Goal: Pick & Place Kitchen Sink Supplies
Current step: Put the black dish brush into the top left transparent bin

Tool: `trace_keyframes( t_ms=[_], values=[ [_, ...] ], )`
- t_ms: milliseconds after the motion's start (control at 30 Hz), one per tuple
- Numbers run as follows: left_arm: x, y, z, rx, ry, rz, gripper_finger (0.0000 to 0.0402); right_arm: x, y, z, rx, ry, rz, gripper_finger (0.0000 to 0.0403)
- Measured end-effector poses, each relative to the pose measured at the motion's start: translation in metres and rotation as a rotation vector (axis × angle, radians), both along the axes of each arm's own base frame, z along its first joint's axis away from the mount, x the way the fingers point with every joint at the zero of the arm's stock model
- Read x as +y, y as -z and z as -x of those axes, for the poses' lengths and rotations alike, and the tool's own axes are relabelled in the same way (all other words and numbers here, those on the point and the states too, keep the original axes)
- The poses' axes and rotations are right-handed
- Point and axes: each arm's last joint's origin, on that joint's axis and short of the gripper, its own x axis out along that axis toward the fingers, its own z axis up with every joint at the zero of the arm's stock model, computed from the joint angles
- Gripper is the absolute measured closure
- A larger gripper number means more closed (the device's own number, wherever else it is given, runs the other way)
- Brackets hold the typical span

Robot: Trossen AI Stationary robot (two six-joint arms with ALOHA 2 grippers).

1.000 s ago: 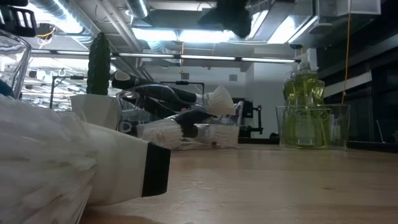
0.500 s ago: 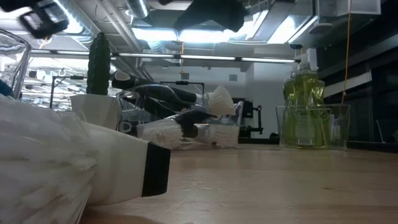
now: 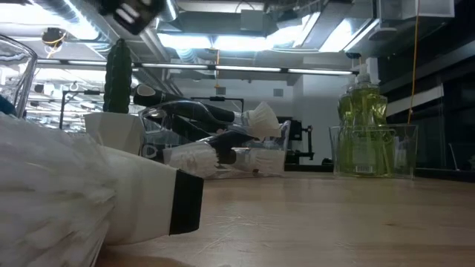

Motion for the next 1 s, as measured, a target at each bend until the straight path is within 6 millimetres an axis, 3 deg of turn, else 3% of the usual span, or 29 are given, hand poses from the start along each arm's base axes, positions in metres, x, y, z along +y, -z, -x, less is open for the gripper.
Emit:
trace_keyframes(
  t_ms=[300, 467, 700, 1000],
  values=[
    [-0.029, 0.023, -0.052, 0.069, 0.082, -0.167, 0.028, -0.035, -0.069, 0.067, -0.181, 0.148, -0.005, 0.0207],
    [-0.038, 0.028, -0.065, 0.139, 0.089, -0.216, 0.0262, -0.055, -0.1, 0.11, -0.313, 0.271, 0.007, 0.0207],
    [-0.035, 0.037, -0.07, 0.218, 0.038, -0.171, 0.021, -0.059, -0.115, 0.135, -0.395, 0.301, 0.032, 0.0207],
    [-0.038, 0.068, -0.068, 0.319, 0.087, -0.282, 0.0171, -0.057, -0.108, 0.137, -0.353, 0.294, 0.064, 0.0207]
  ],
)
